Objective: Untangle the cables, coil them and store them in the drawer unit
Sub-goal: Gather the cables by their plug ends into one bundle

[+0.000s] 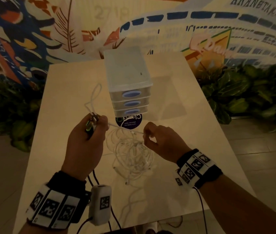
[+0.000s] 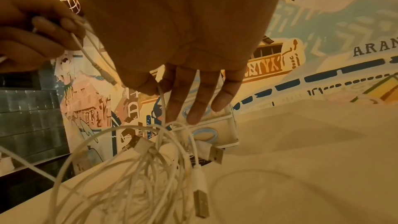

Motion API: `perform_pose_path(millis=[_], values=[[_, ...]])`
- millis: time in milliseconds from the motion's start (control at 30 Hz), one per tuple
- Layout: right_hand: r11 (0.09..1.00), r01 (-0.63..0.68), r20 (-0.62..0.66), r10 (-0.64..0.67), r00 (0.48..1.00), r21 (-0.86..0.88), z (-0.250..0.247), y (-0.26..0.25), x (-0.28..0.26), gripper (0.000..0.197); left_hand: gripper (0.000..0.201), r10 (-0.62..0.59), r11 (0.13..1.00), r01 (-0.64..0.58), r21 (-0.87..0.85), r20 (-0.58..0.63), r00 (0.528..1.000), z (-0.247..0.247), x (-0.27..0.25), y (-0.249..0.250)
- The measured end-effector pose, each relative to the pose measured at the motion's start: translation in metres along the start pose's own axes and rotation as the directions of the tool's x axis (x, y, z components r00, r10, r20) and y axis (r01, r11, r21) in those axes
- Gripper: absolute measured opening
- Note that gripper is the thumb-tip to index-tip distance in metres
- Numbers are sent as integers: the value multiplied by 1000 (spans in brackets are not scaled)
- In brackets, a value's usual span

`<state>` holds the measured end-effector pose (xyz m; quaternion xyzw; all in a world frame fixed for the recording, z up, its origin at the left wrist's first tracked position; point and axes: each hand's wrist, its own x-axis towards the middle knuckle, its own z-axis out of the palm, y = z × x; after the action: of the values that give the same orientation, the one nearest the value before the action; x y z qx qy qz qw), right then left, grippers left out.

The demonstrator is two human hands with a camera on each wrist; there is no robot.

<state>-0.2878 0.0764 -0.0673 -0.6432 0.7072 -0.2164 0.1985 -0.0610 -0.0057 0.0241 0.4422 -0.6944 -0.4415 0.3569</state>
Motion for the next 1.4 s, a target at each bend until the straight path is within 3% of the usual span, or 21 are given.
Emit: perform_pose_path(millis=[167,333,500,633,767,833,1000,1133,1267,1400], values=[[1000,-3,40,4,999,-30,-1,8,5,13,32,-17,997,15,-79,-23,1000,1,0,2],[995,4,17,-3,1000,-97,4,7,6,44,30,11,994,-17,-108,-52,999,1,1,6],[983,13,99,5,995,-184,-1,5,6,39,29,-2,990,-7,-142,-67,998,-1,3,6],[998,60,-24,-60,998,-17,-8,9,4,41,33,-26,993,13,-121,-103,994,-9,8,-1],[991,83,-182,-64,981,103,-21,2,2,33,34,-46,992,30,-124,-131,990,-14,11,-9],[980,56,-189,-19,982,194,-26,1,2,26,35,-50,993,36,-110,-128,990,-15,11,-11],[970,29,-170,13,985,243,-25,3,2,18,36,-32,998,27,-57,-88,996,-13,11,-10],[990,141,-265,-135,955,3,-18,7,-1,33,39,-40,999,39,-15,-51,998,-11,10,-8],[989,14,-160,9,987,145,-19,4,-3,24,38,-57,998,57,-8,12,998,-6,10,-8],[989,29,-157,-6,988,142,-27,-4,3,20,44,-29,998,35,-50,126,992,6,4,-13]])
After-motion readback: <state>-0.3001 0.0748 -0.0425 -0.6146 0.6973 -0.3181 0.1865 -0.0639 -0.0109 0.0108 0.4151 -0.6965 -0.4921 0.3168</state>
